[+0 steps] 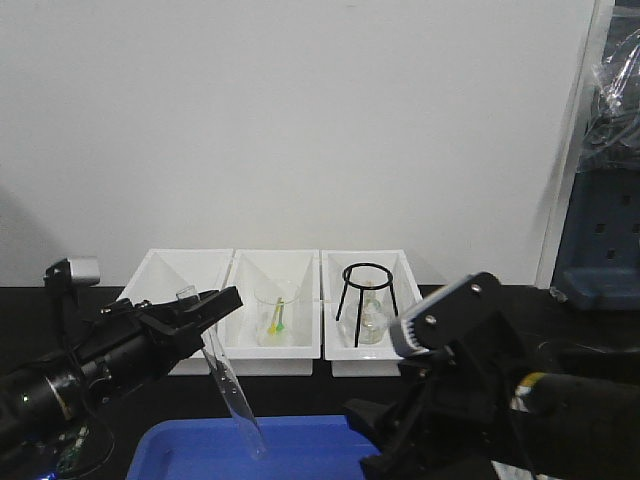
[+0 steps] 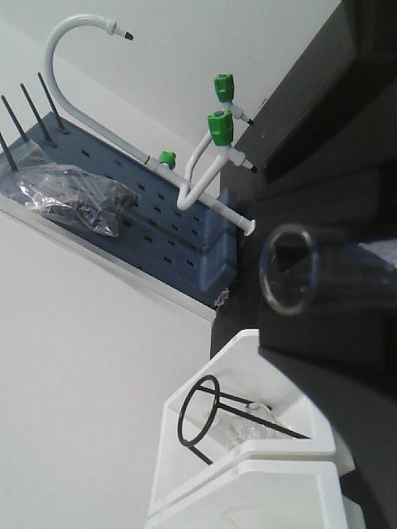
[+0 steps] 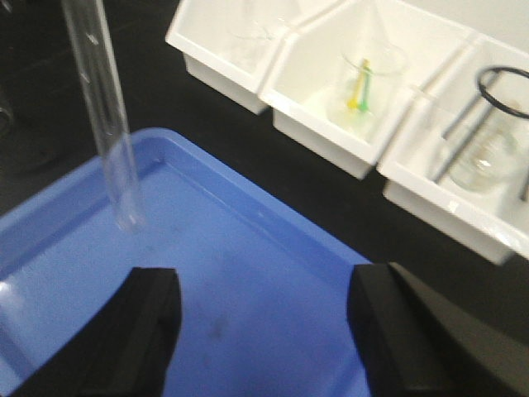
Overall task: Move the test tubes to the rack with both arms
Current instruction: 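Carry the test tube over the blue tray toward the right gripper, then grasp the test tube with the right gripper and open the left gripper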
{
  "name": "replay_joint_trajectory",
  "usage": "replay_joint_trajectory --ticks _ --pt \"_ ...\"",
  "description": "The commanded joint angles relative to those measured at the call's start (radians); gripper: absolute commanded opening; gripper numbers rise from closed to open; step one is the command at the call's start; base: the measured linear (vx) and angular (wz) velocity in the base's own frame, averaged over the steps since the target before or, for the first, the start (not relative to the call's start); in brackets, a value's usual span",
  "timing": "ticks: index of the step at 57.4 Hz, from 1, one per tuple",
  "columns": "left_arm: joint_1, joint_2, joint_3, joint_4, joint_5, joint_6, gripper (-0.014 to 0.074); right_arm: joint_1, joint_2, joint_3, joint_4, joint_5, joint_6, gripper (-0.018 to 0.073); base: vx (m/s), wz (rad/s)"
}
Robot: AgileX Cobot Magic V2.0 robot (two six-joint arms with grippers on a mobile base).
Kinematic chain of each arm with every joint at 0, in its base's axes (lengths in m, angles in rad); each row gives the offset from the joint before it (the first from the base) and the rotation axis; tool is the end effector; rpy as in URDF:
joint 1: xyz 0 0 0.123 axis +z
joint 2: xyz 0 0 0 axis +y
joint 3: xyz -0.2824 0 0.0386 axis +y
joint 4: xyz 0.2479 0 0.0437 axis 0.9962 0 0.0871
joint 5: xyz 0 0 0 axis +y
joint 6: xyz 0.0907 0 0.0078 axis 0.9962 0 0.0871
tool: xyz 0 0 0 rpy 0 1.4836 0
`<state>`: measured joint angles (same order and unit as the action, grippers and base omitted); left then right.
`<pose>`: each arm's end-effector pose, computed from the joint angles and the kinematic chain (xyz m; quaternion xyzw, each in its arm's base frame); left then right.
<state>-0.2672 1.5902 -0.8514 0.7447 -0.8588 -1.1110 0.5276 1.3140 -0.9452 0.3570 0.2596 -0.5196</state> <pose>0.3106 -0.1334 0.2741 0.0914 0.6844 -0.4514 0.5652 0.2473 0.1536 0.3118 -0.3184 0.8053 0.1261 0.4840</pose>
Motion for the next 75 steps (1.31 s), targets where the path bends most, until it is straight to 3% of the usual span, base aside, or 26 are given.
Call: replay_joint_trajectory --ticks 1,11,30,55,65,75 --pt "-0.009 -0.030 -0.033 -0.051 -0.086 0.005 -0.0004 0.039 0.031 -0.108 0.005 -0.062 -0.011 0.0538 0.00 0.00" --pt "-0.009 -0.025 -0.033 -0.048 -0.088 0.005 -0.0004 0.091 0.164 -0.279 0.006 -0.011 -0.010 0.0532 0.00 0.00" --pt "-0.009 -0.022 -0.033 -0.041 -0.110 0.003 -0.0004 0.095 0.327 -0.503 0.016 0.123 -0.004 0.0532 0.00 0.00" --pt "-0.012 -0.021 -0.033 -0.011 -0.114 0.003 -0.0004 0.137 0.437 -0.623 0.008 0.122 0.000 0.0523 0.00 0.00" --pt "-0.012 -0.021 -0.033 0.037 -0.112 0.003 -0.0004 0.137 0.451 -0.645 0.008 0.130 0.000 0.0468 0.00 0.00" --pt "-0.012 -0.021 -0.033 0.039 -0.105 0.003 -0.0004 0.137 0.451 -0.645 0.008 0.159 0.013 0.0398 0.00 0.00"
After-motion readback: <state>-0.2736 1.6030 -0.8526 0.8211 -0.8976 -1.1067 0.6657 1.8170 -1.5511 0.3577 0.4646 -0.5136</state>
